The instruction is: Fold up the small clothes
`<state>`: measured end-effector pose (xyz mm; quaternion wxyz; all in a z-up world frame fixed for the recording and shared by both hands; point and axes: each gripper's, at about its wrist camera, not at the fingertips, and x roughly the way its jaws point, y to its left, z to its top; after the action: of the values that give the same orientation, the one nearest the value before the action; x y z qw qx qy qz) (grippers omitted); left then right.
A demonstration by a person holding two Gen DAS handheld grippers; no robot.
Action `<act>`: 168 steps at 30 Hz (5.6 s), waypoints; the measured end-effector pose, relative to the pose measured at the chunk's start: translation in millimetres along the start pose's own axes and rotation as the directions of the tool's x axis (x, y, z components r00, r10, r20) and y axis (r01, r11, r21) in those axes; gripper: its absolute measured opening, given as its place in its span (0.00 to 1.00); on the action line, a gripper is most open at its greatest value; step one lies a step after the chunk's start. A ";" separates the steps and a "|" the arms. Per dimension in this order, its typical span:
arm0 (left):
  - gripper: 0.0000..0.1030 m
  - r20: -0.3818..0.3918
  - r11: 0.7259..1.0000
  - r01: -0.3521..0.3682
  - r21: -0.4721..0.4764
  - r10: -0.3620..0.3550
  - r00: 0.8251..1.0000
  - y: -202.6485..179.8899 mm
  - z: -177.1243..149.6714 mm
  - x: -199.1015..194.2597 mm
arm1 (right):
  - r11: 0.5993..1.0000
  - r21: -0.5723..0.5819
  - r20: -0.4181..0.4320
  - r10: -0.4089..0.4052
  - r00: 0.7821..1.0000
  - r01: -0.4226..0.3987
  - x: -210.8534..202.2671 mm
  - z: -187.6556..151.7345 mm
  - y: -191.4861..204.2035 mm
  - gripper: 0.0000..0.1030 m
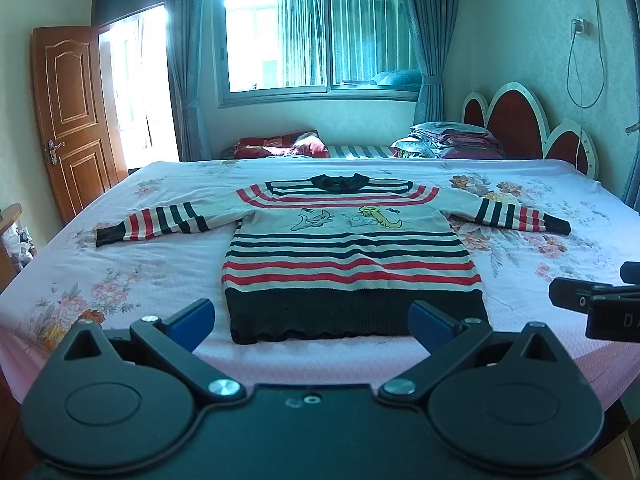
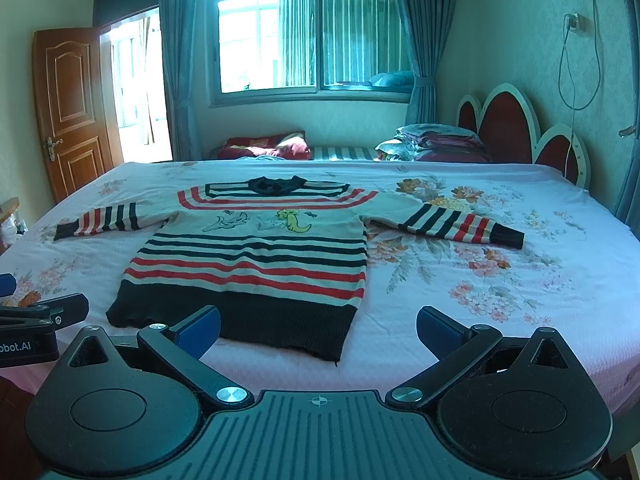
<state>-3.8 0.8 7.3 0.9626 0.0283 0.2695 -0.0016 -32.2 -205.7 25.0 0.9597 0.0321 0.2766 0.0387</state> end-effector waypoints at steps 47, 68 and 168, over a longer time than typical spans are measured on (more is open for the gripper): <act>1.00 -0.008 1.000 -0.003 -0.001 0.003 1.000 3.3 -1.2 2.3 | 1.000 0.001 -0.008 0.015 1.000 -0.015 5.6 -1.3 0.6 1.00; 1.00 -0.012 0.989 0.144 -0.045 -0.145 0.989 10.6 51.7 116.3 | 0.984 0.107 -0.031 -0.141 0.989 0.144 100.1 38.3 -33.4 1.00; 0.71 -0.246 0.943 0.249 -0.220 -0.301 0.921 85.3 140.7 483.3 | 0.973 0.027 -0.101 0.232 0.968 -0.230 491.5 134.8 42.2 0.41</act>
<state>483.9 84.1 -118.9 0.9040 -0.0992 0.4015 -0.1084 452.1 -123.8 -117.4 0.9327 0.0692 0.3208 0.1496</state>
